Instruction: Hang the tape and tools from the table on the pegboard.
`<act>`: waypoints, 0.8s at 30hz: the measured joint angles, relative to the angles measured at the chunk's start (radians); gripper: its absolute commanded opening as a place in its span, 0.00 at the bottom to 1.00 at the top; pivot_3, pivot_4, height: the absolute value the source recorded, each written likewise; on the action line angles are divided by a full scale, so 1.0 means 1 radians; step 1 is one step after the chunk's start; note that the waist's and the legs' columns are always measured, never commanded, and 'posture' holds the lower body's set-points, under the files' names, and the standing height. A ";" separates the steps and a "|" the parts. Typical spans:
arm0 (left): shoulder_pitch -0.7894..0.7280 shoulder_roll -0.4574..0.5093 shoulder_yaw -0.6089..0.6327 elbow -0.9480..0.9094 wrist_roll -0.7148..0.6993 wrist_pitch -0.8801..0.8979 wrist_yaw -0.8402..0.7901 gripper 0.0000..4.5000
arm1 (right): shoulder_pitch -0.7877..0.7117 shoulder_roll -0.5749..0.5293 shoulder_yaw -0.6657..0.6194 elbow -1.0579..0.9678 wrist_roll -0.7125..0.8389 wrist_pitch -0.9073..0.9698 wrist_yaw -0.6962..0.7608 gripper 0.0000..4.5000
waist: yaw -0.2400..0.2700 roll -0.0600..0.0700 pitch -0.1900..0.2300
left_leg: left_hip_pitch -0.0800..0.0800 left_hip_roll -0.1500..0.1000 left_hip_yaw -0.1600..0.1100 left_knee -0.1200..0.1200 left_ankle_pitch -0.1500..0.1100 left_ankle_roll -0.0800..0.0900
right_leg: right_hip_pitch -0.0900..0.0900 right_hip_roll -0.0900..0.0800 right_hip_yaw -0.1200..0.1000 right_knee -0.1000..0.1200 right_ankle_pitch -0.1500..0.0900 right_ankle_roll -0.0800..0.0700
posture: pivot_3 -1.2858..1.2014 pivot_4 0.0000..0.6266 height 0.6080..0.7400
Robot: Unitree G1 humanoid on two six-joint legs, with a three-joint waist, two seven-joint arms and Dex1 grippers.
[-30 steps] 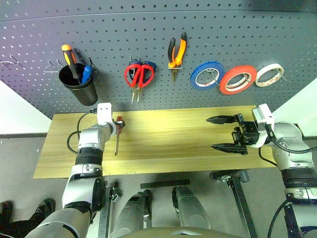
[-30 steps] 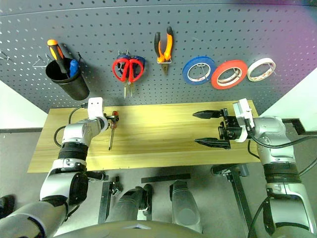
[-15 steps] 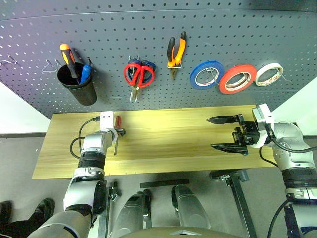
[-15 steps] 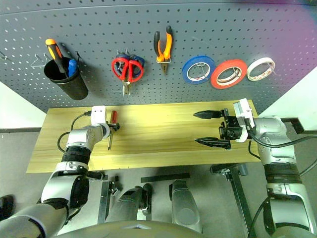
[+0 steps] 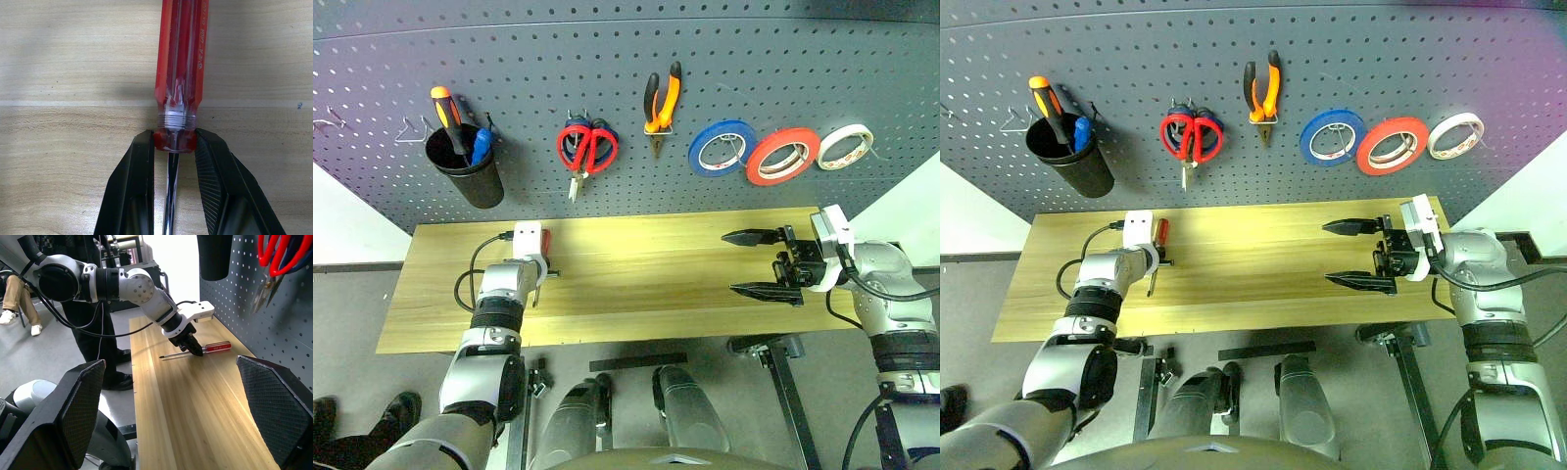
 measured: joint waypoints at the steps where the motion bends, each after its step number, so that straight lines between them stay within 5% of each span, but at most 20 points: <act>1: 0.000 0.000 0.000 -0.005 -0.001 0.010 -0.002 0.19 | 0.000 0.000 0.000 0.000 -0.001 0.000 0.000 1.00 | 0.000 0.000 0.000 | 0.000 0.000 0.000 0.000 0.000 0.000 | 0.000 0.000 0.000 0.000 0.000 0.000 | 0.38 0.47 1.00; 8: 0.061 -0.023 -0.015 -0.118 -0.004 0.044 -0.021 0.19 | -0.004 0.001 0.000 0.004 -0.002 -0.001 0.000 1.00 | 0.000 0.000 0.000 | 0.000 0.000 0.001 -0.001 0.000 0.000 | 0.000 0.000 0.001 -0.001 0.000 0.000 | 0.39 0.46 1.00; 17: 0.300 -0.033 -0.113 -0.584 -0.001 0.267 -0.032 0.19 | -0.017 0.002 -0.008 0.040 -0.010 -0.017 0.003 1.00 | 0.002 0.000 0.000 | 0.000 0.001 0.003 -0.001 -0.001 0.001 | -0.001 0.001 0.003 -0.001 0.000 0.000 | 0.39 0.43 1.00; 24: 0.442 0.121 -0.261 -0.827 0.035 0.212 -0.131 0.19 | -0.036 0.016 -0.010 0.085 -0.020 -0.040 0.004 1.00 | 0.002 0.000 0.000 | 0.000 0.001 0.003 -0.002 -0.002 -0.001 | -0.002 0.001 0.004 -0.001 0.000 0.000 | 0.40 0.39 1.00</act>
